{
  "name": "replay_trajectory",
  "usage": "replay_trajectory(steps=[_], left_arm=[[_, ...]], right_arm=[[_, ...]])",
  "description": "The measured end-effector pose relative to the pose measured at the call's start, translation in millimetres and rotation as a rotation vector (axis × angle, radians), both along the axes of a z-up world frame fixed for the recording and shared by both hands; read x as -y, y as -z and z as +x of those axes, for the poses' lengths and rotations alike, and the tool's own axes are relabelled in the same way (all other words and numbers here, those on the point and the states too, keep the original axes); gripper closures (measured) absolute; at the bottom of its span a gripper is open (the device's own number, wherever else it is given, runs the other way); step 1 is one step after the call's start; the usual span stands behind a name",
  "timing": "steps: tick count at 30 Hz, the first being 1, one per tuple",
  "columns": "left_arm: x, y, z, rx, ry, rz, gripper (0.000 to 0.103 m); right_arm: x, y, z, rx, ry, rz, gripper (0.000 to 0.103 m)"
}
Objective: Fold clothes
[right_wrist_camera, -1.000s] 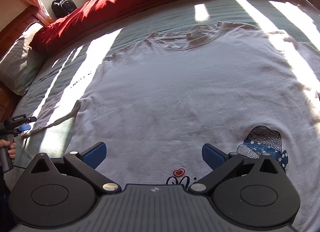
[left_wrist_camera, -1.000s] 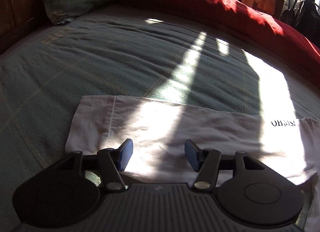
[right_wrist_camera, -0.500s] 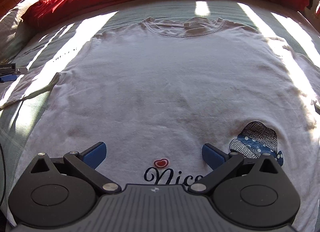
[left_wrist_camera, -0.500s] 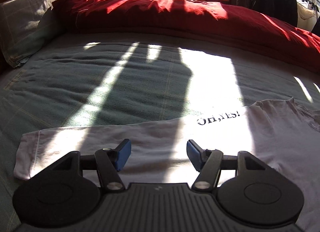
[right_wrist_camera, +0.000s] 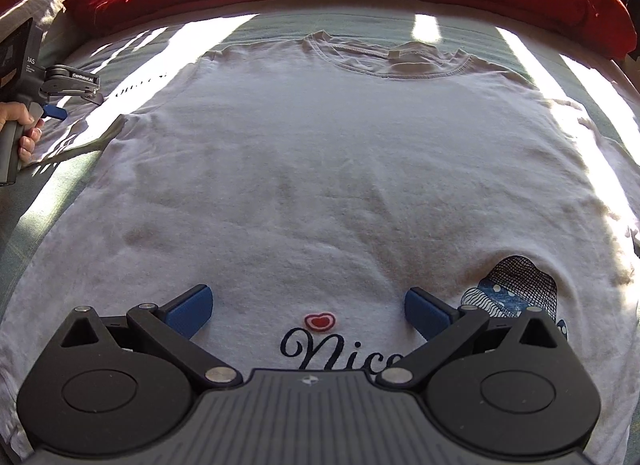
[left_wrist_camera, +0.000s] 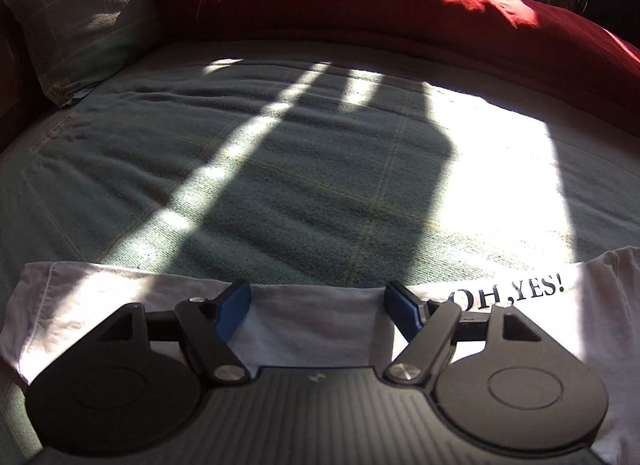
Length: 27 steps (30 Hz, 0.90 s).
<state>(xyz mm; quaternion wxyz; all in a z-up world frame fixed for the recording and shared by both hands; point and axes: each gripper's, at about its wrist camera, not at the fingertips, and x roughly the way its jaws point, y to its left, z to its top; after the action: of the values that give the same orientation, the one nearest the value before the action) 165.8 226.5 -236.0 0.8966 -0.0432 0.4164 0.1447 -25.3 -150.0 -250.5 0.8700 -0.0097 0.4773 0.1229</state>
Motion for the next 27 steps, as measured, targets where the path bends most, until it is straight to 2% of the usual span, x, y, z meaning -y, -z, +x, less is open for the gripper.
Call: replay_trajectory(steps=[1,4,7,12,15,16,17,21,27], left_arm=[[2,-5,-3,0.008,0.004,-0.011,0.033],[30,-14,-18,0.023,0.132,-0.047,0.031],[53,-5,-22,-0.031,0.195,-0.074,0.030],[53,15,-9,-0.051,0.162,-0.040,0.029],[37,17,6,-0.052,0.095,-0.013,0.027],[34,11,3,-0.045,0.088,-0.029,0.031],[32,5,-2,-0.033,0.087,-0.048,0.034],[34,-10,-39,0.010,0.162,-0.077,0.031],[29,7,-78,-0.022,0.185,-0.033,0.030]], right_arm=[[0,0,0,0.003,0.001,-0.001,0.000],[-3,2,-2,0.014,-0.005,-0.019,0.000],[-5,3,-2,0.017,-0.011,-0.039,0.000],[-5,4,-3,0.022,-0.024,-0.043,0.000],[-5,5,-3,0.029,-0.029,-0.047,0.000],[-5,5,-3,0.030,-0.029,-0.047,0.000],[-6,5,-4,0.031,-0.028,-0.048,0.000],[-6,6,-5,0.038,-0.026,-0.051,0.000],[-10,4,-2,0.021,-0.013,-0.068,0.000]])
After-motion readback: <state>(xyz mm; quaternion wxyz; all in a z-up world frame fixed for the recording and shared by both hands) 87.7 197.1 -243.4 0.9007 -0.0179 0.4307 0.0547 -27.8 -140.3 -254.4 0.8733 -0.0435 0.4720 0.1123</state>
